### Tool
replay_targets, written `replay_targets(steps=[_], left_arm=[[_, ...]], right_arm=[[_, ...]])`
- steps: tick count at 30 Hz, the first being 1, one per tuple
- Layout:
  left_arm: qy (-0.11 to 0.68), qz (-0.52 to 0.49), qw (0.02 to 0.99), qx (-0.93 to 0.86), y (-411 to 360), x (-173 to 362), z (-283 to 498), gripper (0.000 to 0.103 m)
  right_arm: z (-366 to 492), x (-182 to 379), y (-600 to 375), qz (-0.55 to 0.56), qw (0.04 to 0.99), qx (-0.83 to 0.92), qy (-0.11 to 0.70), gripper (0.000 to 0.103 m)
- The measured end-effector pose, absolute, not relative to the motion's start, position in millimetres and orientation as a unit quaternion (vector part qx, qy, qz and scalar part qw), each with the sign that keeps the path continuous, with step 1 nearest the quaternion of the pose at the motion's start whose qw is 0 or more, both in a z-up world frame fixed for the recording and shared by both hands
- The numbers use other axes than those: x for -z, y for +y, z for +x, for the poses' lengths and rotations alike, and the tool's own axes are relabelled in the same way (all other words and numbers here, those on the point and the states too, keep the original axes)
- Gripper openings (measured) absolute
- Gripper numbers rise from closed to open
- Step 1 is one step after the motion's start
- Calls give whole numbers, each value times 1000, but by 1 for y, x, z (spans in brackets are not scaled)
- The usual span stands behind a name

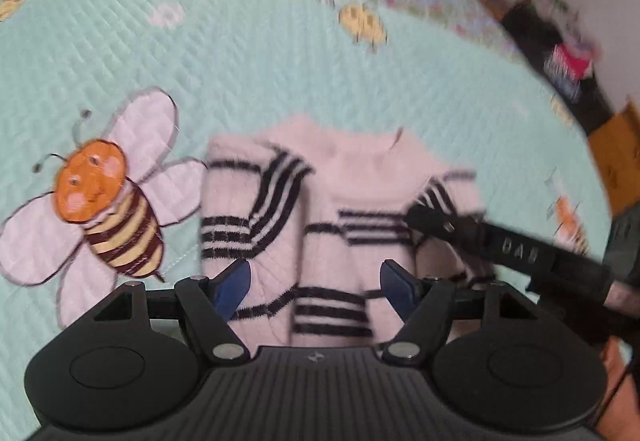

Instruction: Fold clothes

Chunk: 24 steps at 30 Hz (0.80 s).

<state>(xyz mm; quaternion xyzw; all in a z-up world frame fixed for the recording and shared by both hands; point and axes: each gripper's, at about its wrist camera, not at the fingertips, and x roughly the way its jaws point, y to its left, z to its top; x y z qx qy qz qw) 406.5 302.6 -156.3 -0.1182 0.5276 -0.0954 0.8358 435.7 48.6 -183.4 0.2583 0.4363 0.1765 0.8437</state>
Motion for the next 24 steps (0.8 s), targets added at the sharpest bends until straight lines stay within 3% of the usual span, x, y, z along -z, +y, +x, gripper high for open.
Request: replay_targets(steps=[5,14,17,19,24], left_arm=[[519,-62,846,107,289,162,402,79],[517,-44,847,114,286,164,400,88],[518,-31,848,110,281,164,399,89],[518,-25,848,108,280,164,399,89],[519,-25,847,110,283,163,396,90]], right_arm=[[439,192,38,317,812,-204,446,27],[402,136,14,314,852,-196,370,28],[429,170,42,290,827,-214,431,29],[440,193,60,266,821,-222,455,22],[431,156,61,251,831,-246,432,32]])
